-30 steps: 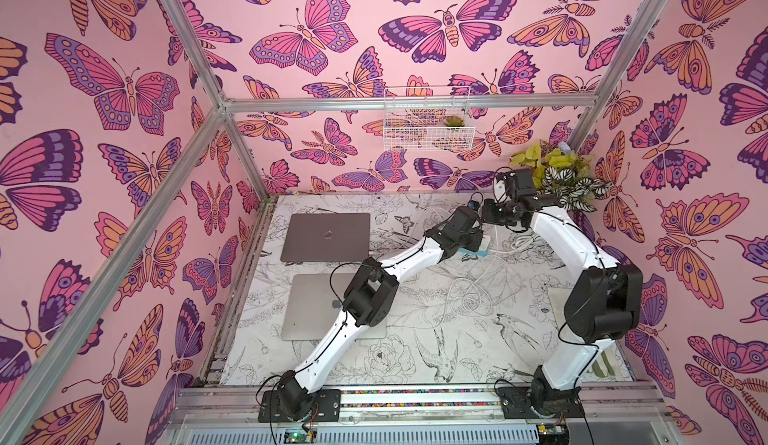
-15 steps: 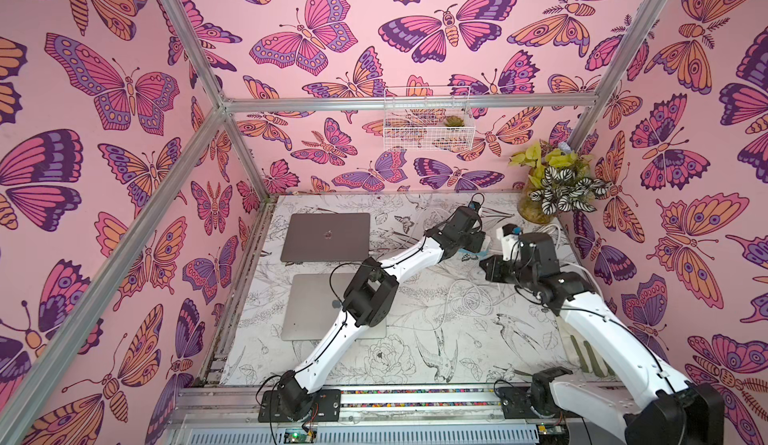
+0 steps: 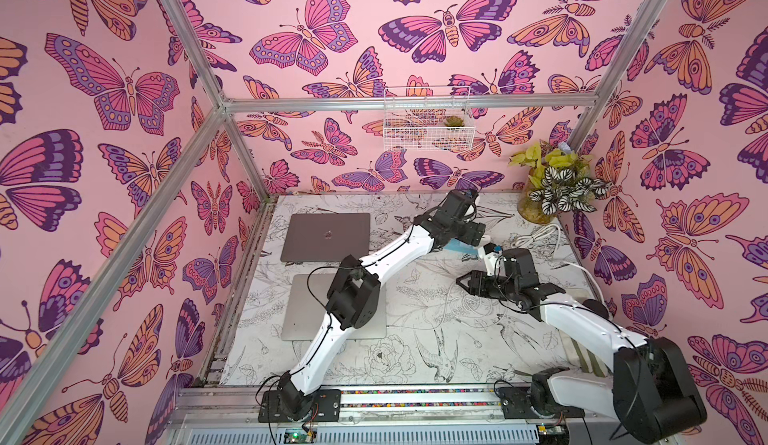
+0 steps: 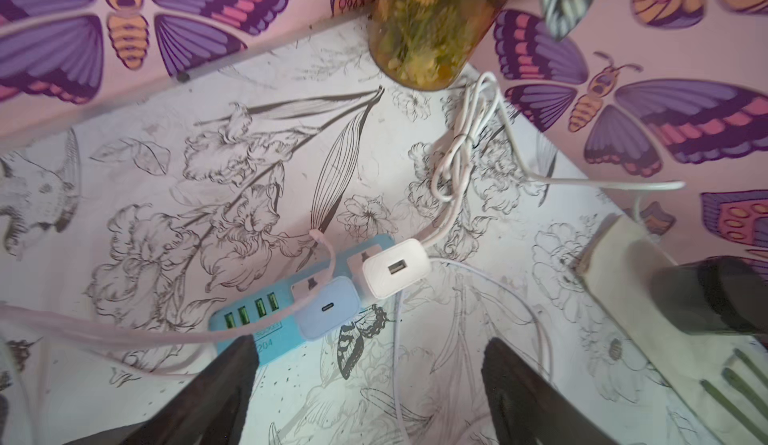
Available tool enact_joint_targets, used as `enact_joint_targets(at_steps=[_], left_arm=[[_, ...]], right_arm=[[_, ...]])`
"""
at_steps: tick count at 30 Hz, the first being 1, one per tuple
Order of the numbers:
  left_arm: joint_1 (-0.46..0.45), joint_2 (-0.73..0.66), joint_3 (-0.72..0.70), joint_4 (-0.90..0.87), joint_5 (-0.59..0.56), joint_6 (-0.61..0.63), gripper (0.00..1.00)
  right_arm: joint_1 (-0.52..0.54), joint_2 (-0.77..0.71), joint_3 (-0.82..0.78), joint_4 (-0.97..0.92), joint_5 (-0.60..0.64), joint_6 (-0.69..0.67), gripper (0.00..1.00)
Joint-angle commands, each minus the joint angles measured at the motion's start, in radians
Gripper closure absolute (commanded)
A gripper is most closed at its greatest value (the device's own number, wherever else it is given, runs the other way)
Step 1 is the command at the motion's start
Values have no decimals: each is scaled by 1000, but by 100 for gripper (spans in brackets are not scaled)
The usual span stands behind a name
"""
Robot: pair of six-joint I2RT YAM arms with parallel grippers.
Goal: Unplug the laptop charger
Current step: Remove the plug from the socket.
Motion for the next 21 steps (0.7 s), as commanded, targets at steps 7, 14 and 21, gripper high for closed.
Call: enact_joint_targets(at_steps=[7, 14, 21], left_arm=[[14, -343, -385, 197, -1, -43, 14], [43, -521, -773, 382, -23, -37, 15], [70, -604, -1027, 444, -78, -86, 16]], right_arm=[[-78, 96, 395, -300, 491, -65, 47], [-87, 491, 789, -547, 530, -117, 45], [-87, 731, 1026, -669, 523, -118, 43]])
